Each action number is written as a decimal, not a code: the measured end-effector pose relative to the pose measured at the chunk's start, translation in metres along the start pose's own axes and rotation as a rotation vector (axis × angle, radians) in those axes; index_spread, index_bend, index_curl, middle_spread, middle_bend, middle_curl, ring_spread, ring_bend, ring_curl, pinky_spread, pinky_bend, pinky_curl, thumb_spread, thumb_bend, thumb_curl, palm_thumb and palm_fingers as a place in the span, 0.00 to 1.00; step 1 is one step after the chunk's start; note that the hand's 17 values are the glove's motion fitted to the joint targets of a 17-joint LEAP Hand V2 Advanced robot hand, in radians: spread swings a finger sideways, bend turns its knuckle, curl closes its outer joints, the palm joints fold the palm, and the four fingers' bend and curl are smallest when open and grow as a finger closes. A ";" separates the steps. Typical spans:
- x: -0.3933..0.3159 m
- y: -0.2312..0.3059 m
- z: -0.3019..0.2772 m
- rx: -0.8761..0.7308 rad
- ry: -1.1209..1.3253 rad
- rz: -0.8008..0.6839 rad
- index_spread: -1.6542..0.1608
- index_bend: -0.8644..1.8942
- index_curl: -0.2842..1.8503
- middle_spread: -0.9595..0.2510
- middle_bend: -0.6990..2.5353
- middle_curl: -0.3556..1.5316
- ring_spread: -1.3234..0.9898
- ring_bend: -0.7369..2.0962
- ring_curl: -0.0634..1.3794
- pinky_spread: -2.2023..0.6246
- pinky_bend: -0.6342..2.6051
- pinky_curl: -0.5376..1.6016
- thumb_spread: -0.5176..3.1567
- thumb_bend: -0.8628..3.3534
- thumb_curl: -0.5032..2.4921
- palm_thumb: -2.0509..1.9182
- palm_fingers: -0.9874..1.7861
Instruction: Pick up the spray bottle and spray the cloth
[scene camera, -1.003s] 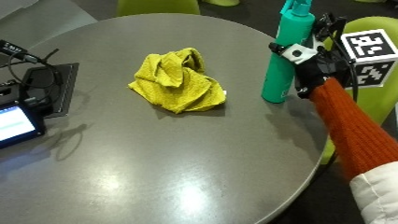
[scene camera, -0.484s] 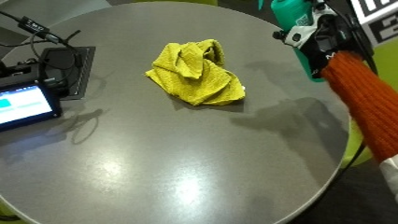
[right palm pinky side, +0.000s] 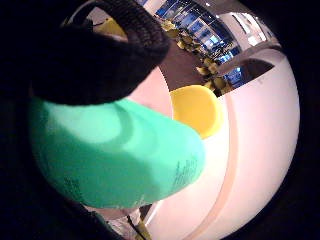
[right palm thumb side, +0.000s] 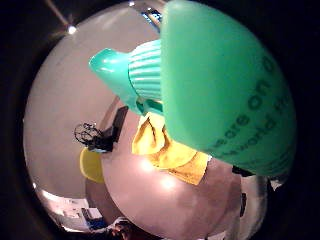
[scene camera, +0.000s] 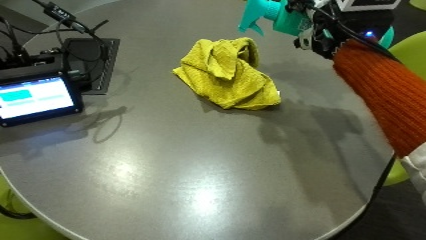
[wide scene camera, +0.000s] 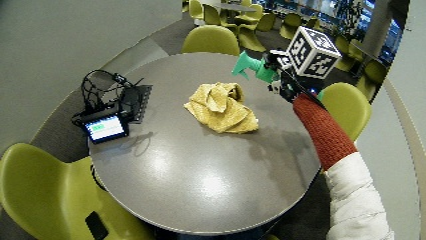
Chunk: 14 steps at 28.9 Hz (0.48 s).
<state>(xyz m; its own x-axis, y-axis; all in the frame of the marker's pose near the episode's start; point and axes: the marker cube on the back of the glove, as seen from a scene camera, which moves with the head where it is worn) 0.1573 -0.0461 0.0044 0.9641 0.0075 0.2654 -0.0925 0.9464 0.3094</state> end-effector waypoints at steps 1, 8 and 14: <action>-0.003 -0.001 0.000 -0.004 0.034 -0.007 0.77 0.36 0.26 0.74 0.33 0.43 0.52 0.45 0.33 0.80 0.29 0.43 0.35 0.22 0.36 0.82 0.62; -0.014 -0.008 -0.006 0.004 0.173 -0.043 0.76 0.36 0.27 0.74 0.33 0.44 0.52 0.44 0.34 0.80 0.28 0.43 0.35 0.21 0.37 0.82 0.62; -0.013 -0.009 -0.011 0.019 0.258 -0.058 0.76 0.36 0.27 0.74 0.32 0.44 0.51 0.44 0.34 0.80 0.27 0.43 0.35 0.20 0.37 0.82 0.62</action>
<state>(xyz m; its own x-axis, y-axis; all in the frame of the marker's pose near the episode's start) 0.1481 -0.0508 -0.0123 0.9993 0.0377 0.0064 -0.0377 0.9414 0.3353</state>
